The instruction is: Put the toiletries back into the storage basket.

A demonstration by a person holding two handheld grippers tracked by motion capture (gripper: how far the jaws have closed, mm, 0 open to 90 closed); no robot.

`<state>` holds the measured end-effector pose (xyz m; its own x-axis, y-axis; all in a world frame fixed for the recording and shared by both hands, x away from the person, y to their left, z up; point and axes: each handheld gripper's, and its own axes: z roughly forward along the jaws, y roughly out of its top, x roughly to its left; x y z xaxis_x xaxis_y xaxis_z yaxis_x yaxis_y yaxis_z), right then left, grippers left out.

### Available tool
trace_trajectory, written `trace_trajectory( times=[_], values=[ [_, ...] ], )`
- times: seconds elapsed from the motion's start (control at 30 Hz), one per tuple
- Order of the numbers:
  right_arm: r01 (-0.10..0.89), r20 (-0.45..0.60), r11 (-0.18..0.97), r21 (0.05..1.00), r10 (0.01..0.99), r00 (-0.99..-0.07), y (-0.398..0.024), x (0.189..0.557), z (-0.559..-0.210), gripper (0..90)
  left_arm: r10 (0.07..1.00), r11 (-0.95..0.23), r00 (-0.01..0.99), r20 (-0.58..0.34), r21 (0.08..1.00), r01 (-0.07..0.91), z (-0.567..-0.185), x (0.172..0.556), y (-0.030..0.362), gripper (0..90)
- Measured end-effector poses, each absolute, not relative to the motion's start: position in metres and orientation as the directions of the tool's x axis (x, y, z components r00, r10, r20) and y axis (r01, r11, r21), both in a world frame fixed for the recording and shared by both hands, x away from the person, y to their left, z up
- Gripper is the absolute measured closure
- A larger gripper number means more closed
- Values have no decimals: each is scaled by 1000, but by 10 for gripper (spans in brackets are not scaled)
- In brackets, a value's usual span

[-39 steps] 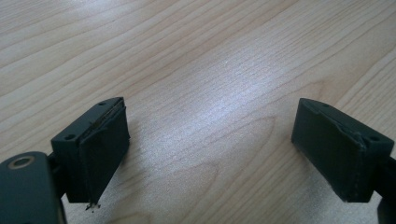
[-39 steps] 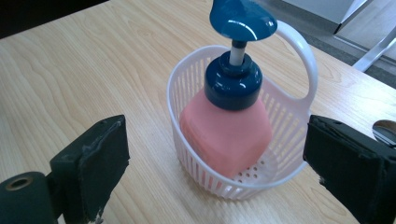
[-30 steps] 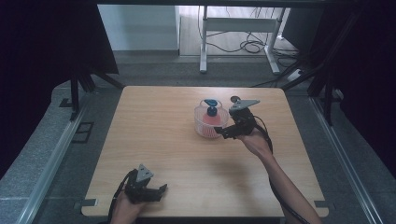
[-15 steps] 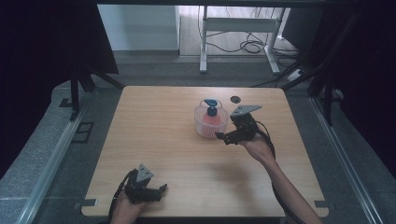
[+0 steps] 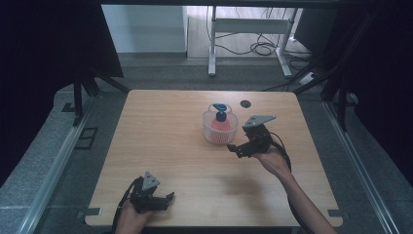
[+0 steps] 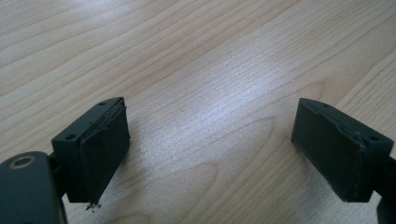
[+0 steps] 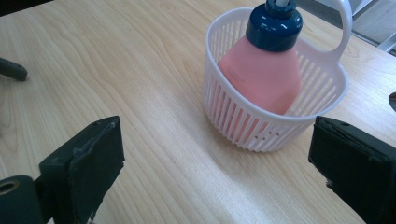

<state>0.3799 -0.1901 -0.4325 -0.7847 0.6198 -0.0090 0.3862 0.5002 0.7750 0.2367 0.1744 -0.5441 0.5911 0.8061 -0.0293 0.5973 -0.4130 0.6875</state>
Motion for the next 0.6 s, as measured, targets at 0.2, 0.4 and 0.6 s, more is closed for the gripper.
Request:
trace_trajectory(
  times=[0.2, 0.4, 0.6],
  values=[
    [382, -10, 503, 776, 615, -789, -194, 372, -436, 6, 806, -413, 591, -29, 688, 597, -544, 237, 174, 110],
    [377, -18, 508, 775, 614, -789, -198, 365, -438, 0, 806, -413, 591, -29, 688, 597, -544, 237, 174, 110],
    [376, -28, 512, 773, 619, -785, -203, 357, -441, 0, 806, -413, 591, -30, 688, 597, -544, 237, 174, 110]
  ],
)
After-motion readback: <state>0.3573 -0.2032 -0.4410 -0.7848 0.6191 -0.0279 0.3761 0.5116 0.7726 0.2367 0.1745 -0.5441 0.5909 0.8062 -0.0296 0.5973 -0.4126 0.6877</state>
